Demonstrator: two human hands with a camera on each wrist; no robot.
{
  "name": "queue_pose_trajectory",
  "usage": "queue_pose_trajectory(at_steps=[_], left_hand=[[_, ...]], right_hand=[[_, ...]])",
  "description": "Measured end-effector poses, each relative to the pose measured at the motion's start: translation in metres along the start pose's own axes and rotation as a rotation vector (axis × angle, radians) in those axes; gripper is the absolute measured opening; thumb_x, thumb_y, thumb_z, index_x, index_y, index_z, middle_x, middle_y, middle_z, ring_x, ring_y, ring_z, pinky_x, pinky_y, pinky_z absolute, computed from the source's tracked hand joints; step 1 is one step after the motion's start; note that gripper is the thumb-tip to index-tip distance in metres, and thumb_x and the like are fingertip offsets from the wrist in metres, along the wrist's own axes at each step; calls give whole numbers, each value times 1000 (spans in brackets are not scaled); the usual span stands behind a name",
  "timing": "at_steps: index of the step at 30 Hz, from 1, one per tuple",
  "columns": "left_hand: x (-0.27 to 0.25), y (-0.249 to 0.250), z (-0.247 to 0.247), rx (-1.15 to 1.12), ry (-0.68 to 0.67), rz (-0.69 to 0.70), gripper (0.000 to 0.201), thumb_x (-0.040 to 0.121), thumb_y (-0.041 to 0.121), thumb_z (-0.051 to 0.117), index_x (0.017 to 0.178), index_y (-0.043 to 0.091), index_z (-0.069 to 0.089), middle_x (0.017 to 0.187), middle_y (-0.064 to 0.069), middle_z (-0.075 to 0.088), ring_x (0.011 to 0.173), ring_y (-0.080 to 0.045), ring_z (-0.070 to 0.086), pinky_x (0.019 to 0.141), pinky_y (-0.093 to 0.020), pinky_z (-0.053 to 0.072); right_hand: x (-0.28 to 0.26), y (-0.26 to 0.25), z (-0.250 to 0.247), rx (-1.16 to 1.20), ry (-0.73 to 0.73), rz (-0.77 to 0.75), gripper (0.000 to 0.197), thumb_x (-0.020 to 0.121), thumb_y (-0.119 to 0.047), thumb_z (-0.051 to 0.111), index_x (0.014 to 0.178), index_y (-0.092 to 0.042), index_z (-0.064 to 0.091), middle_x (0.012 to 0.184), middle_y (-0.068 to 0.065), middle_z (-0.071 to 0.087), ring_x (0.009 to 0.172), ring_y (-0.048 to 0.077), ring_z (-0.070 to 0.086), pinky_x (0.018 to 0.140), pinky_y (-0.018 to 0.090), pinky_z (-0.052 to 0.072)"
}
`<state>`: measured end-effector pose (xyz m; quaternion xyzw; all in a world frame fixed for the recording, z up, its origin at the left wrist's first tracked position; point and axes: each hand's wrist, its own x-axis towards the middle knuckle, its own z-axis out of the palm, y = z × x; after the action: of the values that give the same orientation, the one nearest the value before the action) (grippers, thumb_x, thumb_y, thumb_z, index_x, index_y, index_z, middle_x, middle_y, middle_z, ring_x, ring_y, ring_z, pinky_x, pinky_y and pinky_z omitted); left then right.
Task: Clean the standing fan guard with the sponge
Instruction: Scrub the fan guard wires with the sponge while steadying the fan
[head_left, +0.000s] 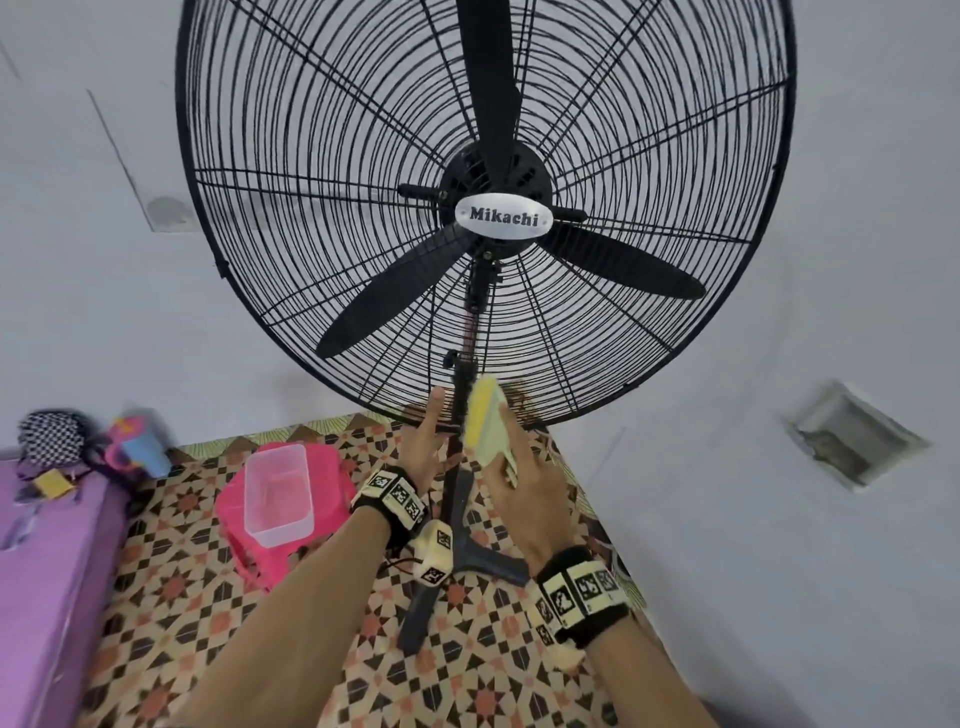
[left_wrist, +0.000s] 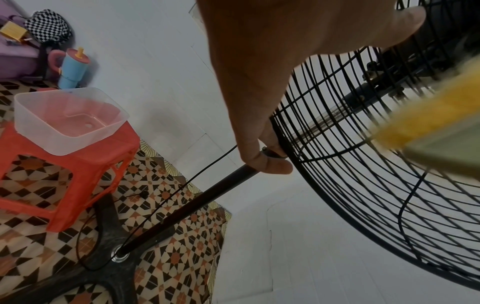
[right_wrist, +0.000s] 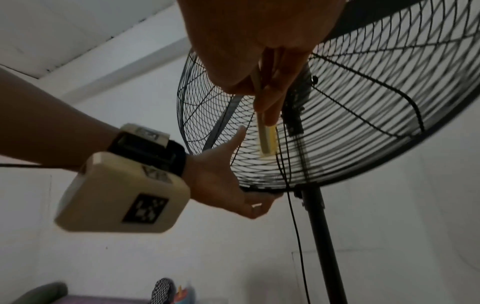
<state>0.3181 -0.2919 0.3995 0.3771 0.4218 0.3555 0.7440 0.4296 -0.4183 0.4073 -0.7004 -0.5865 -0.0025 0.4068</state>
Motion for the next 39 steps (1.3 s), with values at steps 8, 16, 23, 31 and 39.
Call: queue_pose_trajectory(at_steps=[8,16,23,31,39], left_hand=[[15,-12,-11,47,43,21,136,66,95,63,167,21,10,167,-9,32,137,-22,50,78,-35,60],[3,-2,0,59,-16,12,53,99,71,44,130,30,54,134,2,60,126,-21,57,112,-50,46],[17,-13,-10,64,25,14,149,54,102,61,168,27,4,173,-11,17,146,-27,44,104,-46,53],[11,-10,-5,111,9,67,134,61,101,56,166,25,18,168,-11,31,145,-26,46,120,-52,39],[10,-2,-10,235,7,26,123,71,98,47,160,14,34,156,-5,48,148,-35,42,126,-53,22]], right_hand=[[-25,15,26,-11,-131,47,77,97,-9,67,159,-29,25,58,-21,31,42,-3,27,42,9,33],[-17,5,27,-20,-22,71,66,105,-15,54,163,-20,23,73,-13,48,45,-1,31,42,13,36],[-49,19,53,109,-65,329,63,104,-16,54,159,-25,26,72,-5,58,54,8,51,45,18,42],[-6,26,80,96,-122,611,19,101,-14,61,117,-4,66,99,9,68,85,18,64,57,10,37],[-9,21,97,87,-102,668,30,107,-24,54,99,1,68,80,5,60,69,13,56,54,11,36]])
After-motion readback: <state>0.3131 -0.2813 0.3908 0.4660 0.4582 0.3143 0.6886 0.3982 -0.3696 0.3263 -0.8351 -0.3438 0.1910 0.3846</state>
